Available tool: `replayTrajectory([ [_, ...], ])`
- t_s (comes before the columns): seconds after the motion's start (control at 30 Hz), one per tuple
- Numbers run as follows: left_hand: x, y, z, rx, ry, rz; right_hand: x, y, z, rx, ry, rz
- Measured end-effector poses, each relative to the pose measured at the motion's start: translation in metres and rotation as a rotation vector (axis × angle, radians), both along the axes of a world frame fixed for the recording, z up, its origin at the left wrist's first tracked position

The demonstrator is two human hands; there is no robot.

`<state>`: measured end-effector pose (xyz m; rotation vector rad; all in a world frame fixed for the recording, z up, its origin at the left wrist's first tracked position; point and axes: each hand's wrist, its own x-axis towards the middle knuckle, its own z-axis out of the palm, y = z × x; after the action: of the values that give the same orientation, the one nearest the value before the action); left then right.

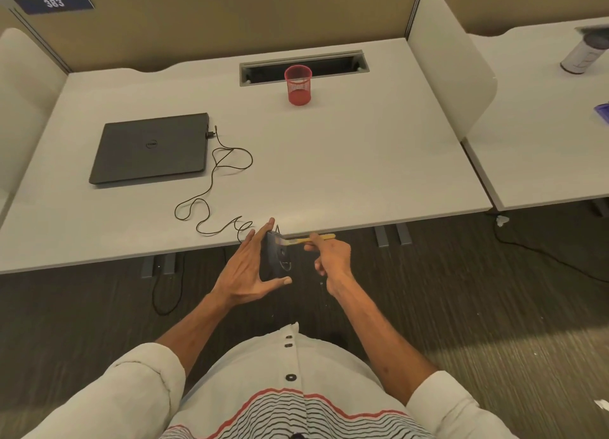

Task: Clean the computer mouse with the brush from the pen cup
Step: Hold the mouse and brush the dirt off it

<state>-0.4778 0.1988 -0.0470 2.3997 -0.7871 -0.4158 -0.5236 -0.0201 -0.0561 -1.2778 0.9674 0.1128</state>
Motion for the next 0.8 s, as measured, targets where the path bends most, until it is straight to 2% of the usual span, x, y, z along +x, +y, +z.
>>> replayTrajectory([
  [0.13, 0.008, 0.006, 0.002, 0.014, -0.007, -0.016, -0.004, -0.007, -0.009, -0.098, 0.056, -0.067],
  [0.37, 0.016, 0.010, -0.002, 0.053, -0.016, -0.070, 0.015, -0.003, 0.005, 0.044, -0.158, -0.071],
  [0.5, 0.017, 0.005, -0.005, 0.059, -0.054, -0.121, 0.024, 0.003, 0.005, 0.005, -0.082, -0.013],
  [0.67, 0.023, 0.005, -0.007, 0.059, -0.052, -0.136, 0.028, -0.004, -0.002, -0.074, 0.101, -0.048],
  [0.8, 0.028, 0.009, -0.009, 0.059, -0.023, -0.130, 0.032, -0.010, -0.004, -0.067, 0.121, -0.106],
])
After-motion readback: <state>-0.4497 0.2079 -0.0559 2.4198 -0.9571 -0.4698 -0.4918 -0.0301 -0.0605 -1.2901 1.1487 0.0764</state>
